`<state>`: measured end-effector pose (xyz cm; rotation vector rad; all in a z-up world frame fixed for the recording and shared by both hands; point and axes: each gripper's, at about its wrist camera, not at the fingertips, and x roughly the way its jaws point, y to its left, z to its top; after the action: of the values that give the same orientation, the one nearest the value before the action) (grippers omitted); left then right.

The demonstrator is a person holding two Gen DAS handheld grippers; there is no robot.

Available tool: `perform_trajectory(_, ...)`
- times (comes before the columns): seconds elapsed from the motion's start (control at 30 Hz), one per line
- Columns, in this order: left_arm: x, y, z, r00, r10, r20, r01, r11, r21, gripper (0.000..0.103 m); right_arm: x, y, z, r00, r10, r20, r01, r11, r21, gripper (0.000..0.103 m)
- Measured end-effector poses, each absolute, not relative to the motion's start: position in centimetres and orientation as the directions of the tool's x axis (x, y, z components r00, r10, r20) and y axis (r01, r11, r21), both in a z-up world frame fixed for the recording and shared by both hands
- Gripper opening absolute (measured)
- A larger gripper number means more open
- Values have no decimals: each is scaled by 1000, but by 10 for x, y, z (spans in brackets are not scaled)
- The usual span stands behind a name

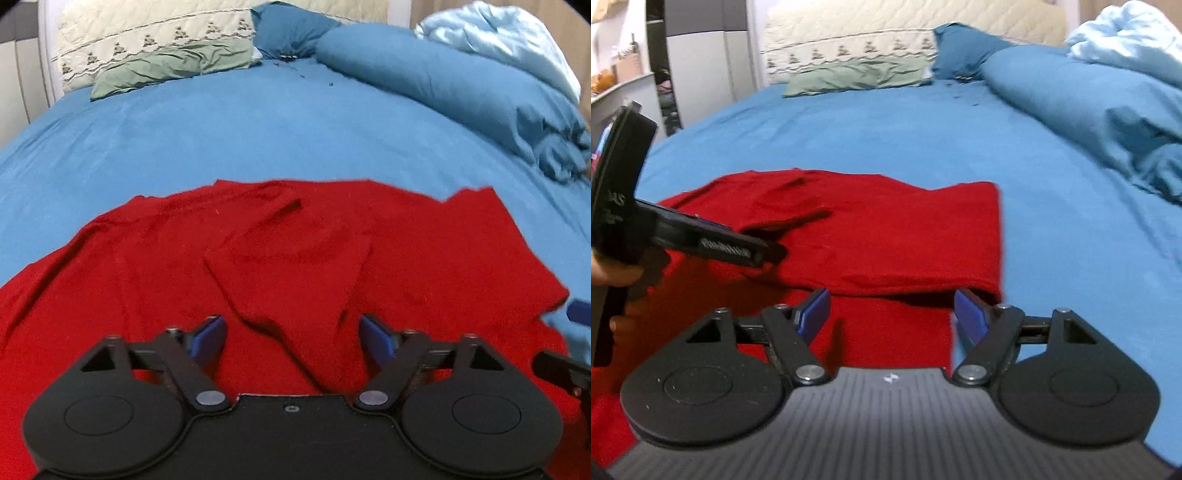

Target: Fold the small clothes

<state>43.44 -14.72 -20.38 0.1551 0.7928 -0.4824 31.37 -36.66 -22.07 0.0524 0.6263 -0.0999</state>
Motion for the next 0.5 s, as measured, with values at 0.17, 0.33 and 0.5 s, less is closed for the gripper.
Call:
perform_trajectory(0.17, 442, -117, -198, 623, -352, -699, 364, 921, -139, 59, 311, -373, -227, 802, -112, -587, 155, 988, 24, 90)
perform_trajectory(0.33, 438, -80, -201, 638, -382, -669, 295, 923, -247, 59, 315, -381, -229, 791, -136, -597, 200, 979, 43, 90)
perform_trajectory(0.5, 432, -72, -203, 640, -431, -636, 314, 902, -295, 58, 317, -389, -233, 774, -150, -615, 236, 970, 60, 90)
